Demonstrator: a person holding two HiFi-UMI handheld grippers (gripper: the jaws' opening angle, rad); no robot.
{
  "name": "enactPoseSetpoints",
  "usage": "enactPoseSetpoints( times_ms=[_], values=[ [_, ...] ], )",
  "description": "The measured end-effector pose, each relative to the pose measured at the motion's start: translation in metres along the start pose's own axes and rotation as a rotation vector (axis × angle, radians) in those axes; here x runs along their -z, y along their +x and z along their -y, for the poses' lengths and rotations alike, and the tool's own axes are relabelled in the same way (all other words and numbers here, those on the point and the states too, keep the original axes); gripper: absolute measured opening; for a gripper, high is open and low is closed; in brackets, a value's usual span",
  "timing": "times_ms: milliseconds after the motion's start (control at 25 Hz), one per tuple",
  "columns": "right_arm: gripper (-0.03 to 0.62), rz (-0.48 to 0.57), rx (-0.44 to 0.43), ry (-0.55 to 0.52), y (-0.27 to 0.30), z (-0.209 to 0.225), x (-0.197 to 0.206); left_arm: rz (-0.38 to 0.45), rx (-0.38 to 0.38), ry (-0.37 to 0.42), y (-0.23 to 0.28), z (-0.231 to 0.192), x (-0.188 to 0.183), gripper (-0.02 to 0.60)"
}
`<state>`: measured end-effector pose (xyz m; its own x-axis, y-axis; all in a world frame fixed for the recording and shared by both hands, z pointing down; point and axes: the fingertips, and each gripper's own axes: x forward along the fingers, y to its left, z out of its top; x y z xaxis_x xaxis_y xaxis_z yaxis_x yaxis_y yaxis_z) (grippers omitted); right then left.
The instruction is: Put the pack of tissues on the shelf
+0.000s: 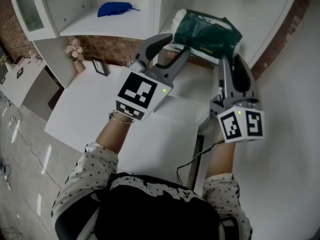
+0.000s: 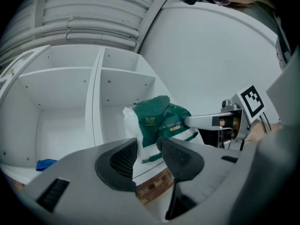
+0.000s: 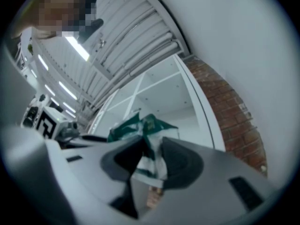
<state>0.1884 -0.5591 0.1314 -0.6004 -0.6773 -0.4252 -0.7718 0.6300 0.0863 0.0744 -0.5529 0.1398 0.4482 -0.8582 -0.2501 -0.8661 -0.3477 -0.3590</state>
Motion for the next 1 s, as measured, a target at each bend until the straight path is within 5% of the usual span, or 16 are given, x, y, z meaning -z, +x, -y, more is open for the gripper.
enactPoseSetpoints(
  times_ms=[760, 1000],
  values=[
    [0.158, 0.009, -0.026, -0.004, 0.002, 0.006, 0.007, -0.05, -0.123, -0.019, 0.01, -0.007, 0.012, 0.166],
    [0.161, 0.089, 0.034, -0.098, -0.012, 0.017, -0.019, -0.058, -0.146, -0.036, 0.019, -0.008, 0.007, 0.166]
  ],
)
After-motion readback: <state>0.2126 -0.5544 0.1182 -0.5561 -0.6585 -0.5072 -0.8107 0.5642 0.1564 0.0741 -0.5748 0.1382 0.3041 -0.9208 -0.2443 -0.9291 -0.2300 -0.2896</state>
